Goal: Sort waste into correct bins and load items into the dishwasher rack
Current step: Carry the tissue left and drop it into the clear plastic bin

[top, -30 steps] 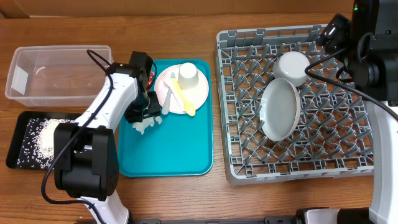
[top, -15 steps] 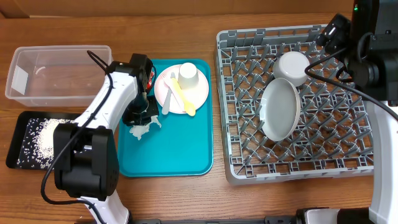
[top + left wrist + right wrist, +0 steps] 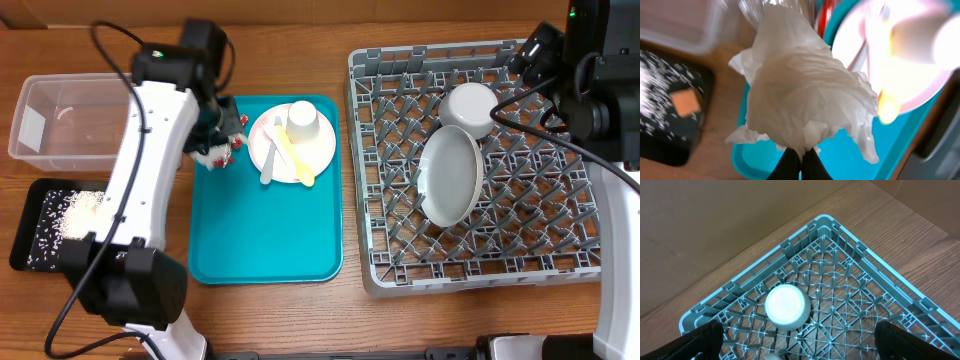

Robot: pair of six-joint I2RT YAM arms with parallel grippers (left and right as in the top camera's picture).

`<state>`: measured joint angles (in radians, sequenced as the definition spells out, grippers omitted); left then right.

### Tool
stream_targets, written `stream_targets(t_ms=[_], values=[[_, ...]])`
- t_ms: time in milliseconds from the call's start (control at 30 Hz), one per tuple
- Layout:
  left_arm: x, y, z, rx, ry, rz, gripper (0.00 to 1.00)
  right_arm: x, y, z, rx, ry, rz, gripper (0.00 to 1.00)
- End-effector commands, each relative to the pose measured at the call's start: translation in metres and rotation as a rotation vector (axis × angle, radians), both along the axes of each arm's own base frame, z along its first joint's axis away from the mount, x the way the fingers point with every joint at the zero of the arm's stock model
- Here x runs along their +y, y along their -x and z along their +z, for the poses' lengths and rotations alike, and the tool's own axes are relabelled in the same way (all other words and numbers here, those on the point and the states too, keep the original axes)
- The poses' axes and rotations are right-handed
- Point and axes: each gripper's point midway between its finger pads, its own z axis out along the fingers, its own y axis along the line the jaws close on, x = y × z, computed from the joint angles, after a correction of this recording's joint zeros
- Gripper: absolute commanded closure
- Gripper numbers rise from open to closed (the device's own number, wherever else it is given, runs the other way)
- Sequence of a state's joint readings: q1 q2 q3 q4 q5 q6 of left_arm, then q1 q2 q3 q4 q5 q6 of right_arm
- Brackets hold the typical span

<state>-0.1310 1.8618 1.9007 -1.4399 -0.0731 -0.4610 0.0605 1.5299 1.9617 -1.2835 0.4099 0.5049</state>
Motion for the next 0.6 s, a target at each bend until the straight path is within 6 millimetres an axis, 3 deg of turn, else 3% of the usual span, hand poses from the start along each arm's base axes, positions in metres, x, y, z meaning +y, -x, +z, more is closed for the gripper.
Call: stream_targets(t_ms=[0, 133, 300, 433, 567], values=[[0.041, -0.016, 0.05, -0.164, -0.058, 0.092, 0.96, -0.002, -0.001, 0.006, -0.017, 0.008, -0.012, 0.0], [0.093, -0.032, 0.065, -0.257, -0.088, 0.21, 0.96, -0.002, -0.001, 0.006, -0.017, 0.008, -0.012, 0.0], [0.168, -0.057, 0.067, -0.365, -0.147, 0.325, 0.96, -0.002, -0.001, 0.006, -0.017, 0.008, -0.012, 0.0], [0.202, -0.062, 0.057, -0.369, -0.172, 0.36, 0.96, -0.002, -0.001, 0.006, -0.017, 0.008, -0.012, 0.0], [0.224, -0.06, 0.038, -0.325, -0.181, 0.398, 0.96, -0.002, -0.001, 0.006, -0.017, 0.008, -0.012, 0.0]])
